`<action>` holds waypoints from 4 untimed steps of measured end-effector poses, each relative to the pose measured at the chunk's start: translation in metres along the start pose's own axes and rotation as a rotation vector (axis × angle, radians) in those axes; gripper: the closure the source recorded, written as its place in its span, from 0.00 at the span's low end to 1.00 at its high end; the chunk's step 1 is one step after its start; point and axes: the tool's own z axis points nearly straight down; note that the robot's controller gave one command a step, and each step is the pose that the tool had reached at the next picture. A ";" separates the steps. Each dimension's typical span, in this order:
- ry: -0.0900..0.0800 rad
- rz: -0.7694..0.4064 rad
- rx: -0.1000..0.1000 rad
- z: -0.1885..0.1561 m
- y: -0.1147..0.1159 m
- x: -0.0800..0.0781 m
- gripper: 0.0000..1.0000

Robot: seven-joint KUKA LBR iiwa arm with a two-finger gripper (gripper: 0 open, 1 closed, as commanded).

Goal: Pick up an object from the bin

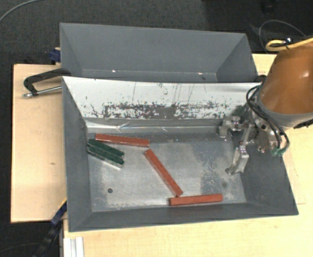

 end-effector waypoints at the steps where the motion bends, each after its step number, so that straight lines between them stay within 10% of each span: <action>1: 0.009 -0.175 -0.004 0.089 0.077 0.009 0.00; 2: -0.004 -0.219 -0.005 0.131 0.212 -0.054 0.00; 3: 0.000 -0.427 -0.001 0.131 0.109 -0.060 0.00; 4: -0.008 -0.584 0.001 0.086 0.096 -0.070 0.00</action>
Offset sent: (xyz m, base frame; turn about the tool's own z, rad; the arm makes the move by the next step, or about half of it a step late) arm -0.0081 0.0728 -0.0865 -0.1685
